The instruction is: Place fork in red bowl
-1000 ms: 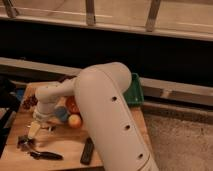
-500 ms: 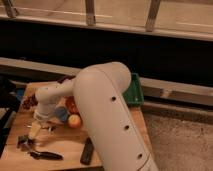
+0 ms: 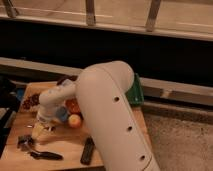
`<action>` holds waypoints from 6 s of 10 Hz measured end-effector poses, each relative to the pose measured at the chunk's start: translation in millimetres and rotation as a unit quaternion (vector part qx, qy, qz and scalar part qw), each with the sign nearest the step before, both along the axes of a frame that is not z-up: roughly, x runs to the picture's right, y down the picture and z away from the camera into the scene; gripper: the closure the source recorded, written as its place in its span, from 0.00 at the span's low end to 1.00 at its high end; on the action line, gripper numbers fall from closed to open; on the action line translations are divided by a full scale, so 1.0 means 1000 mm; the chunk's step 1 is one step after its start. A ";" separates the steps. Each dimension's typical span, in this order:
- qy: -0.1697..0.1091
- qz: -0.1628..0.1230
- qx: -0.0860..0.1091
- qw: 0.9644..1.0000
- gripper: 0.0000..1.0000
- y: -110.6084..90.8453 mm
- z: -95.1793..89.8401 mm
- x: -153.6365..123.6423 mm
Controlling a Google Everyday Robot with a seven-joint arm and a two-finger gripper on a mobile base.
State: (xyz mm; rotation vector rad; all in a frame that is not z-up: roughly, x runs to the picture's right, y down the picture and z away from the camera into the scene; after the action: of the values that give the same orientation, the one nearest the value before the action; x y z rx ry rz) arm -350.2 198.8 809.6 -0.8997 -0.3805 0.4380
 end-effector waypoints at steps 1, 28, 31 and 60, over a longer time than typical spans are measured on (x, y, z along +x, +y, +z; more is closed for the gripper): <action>0.004 -0.001 0.008 1.000 0.20 -0.001 0.002 0.002; 0.067 0.029 -0.015 0.997 1.00 -0.019 -0.003 0.008; 0.092 0.051 -0.040 0.994 1.00 -0.068 -0.036 0.021; 0.293 0.284 -0.093 0.908 0.83 -0.155 0.039 0.235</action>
State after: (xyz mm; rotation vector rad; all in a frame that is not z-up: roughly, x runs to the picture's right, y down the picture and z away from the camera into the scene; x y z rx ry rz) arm -115.7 43.8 848.3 -0.7834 -0.0336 1.2660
